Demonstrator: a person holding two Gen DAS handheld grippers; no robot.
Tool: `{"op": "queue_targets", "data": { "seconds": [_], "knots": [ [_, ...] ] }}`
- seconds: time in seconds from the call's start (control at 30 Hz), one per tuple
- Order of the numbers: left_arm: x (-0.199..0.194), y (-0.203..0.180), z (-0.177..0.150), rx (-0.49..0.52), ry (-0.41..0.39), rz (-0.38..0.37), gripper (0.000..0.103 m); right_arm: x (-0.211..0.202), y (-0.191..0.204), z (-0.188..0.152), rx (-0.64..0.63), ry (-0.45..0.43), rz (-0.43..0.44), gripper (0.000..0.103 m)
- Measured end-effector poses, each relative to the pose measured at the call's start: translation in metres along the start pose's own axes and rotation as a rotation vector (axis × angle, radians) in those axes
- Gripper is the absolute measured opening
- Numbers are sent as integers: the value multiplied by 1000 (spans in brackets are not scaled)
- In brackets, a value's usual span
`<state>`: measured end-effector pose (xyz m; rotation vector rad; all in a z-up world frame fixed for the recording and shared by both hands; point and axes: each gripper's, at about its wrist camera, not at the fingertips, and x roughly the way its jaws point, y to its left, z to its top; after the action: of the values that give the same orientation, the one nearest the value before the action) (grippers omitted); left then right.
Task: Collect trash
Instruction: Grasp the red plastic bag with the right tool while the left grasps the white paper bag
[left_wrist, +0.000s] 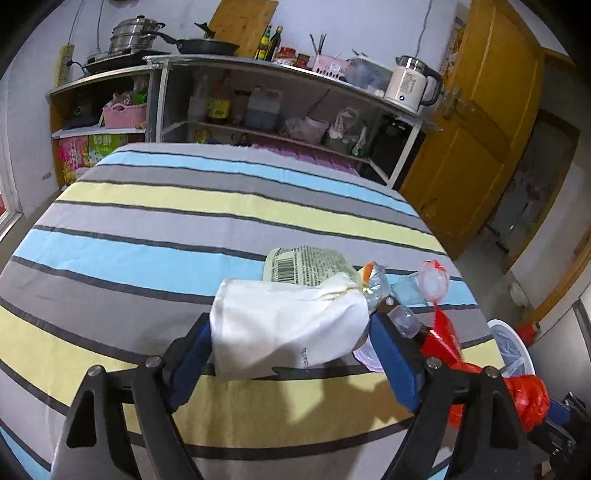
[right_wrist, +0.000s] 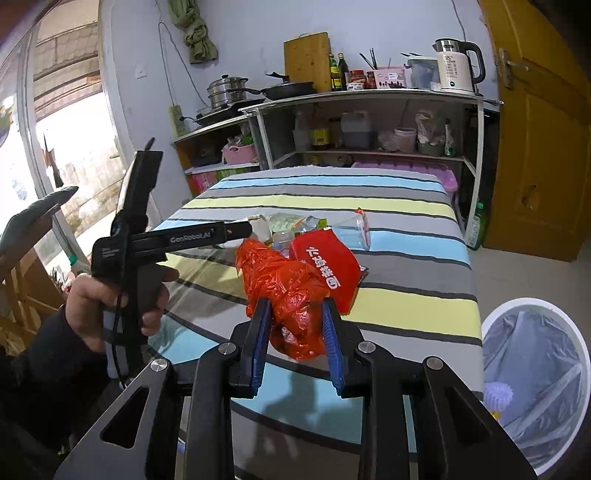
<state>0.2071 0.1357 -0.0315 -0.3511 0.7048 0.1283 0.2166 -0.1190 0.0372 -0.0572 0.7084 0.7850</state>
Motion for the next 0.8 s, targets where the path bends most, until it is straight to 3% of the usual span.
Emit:
{"op": "queue_targets", "data": {
  "seconds": [0.33, 0.37, 0.8],
  "knots": [
    [-5, -2, -1, 1, -28, -2, 80, -3, -1, -3, 13, -5, -5, 29],
    [-8, -2, -2, 5, -38, -4, 76, -5, -1, -3, 15, -7, -6, 29],
    [-73, -10, -22, 59, -131, -68, 77, -30, 2, 0, 36, -65, -47, 29]
  ]
}}
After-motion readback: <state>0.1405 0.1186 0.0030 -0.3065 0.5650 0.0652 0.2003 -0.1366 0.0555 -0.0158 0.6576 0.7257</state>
